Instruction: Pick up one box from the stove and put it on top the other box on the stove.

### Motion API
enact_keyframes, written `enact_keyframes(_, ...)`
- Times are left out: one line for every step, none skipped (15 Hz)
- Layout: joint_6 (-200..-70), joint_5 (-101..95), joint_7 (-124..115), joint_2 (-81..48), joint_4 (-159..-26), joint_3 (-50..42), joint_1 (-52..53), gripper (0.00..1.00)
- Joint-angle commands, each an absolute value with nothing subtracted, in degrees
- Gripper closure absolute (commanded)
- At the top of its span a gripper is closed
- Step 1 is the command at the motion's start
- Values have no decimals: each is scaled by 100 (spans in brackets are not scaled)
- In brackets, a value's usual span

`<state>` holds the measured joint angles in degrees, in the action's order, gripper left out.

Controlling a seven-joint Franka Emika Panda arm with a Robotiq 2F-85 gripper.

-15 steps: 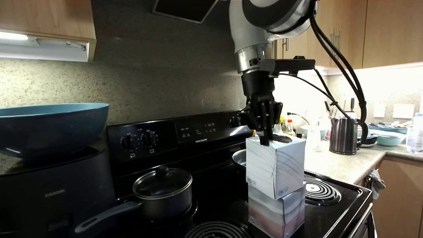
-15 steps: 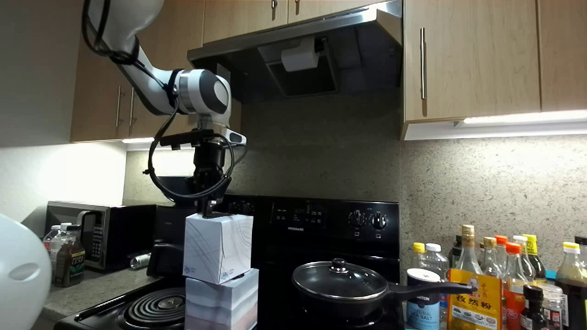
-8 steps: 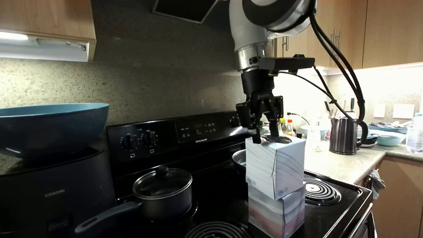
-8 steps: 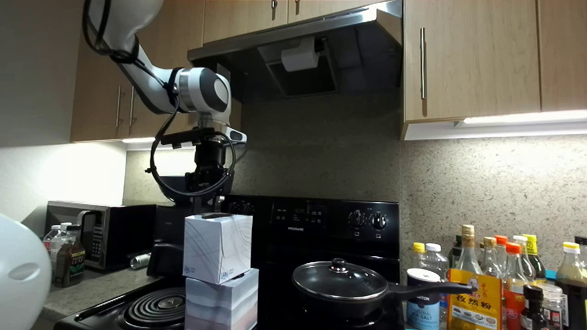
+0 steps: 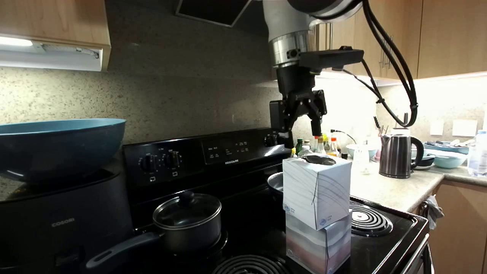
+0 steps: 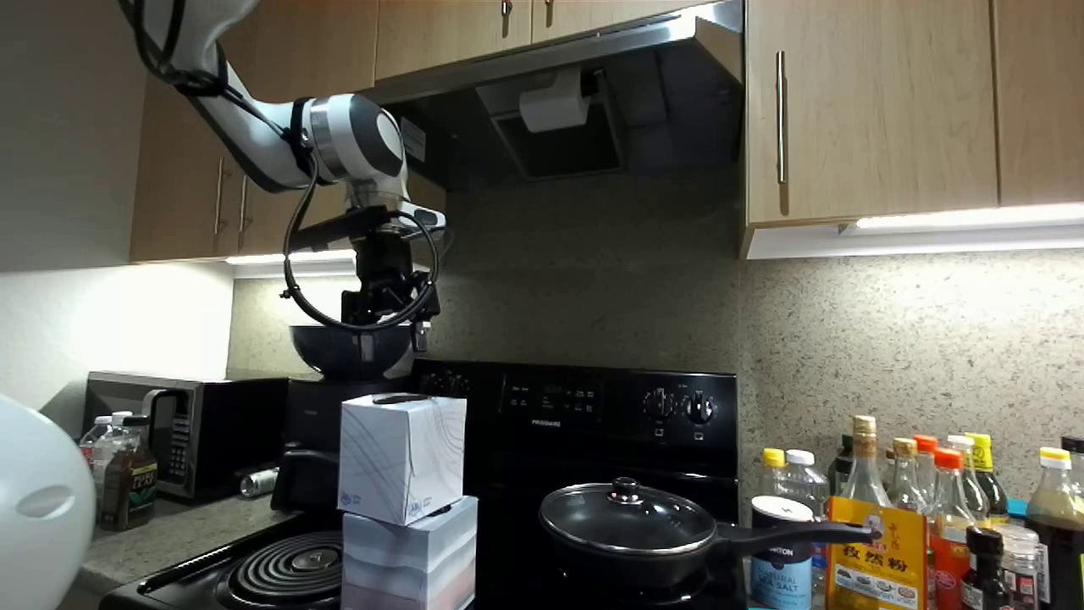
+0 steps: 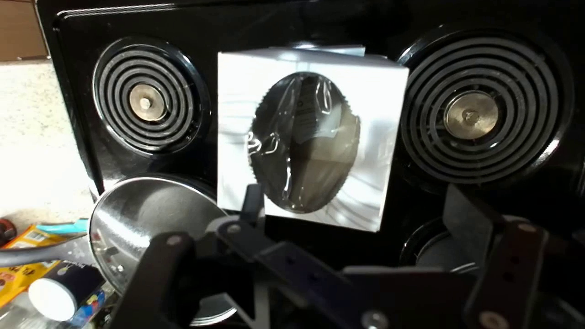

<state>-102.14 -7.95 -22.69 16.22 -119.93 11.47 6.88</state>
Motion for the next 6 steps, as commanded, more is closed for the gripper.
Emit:
enact_keyframes(-10277,-1095,-2614,1882,-12038,1335,653,0)
enact_keyframes(-10205,-923,-2396,1742,-11971,1263,662,0)
enact_keyframes(-10204,-955,-2436,1789,-11970,1293,662,0)
enact_keyframes(-10204,-960,-2454,1817,-11970,1310,662,0)
enact_keyframes(-10204,-962,-2457,1827,-11970,1314,662,0)
enact_keyframes(-10204,-963,-2458,1826,-11970,1313,660,0)
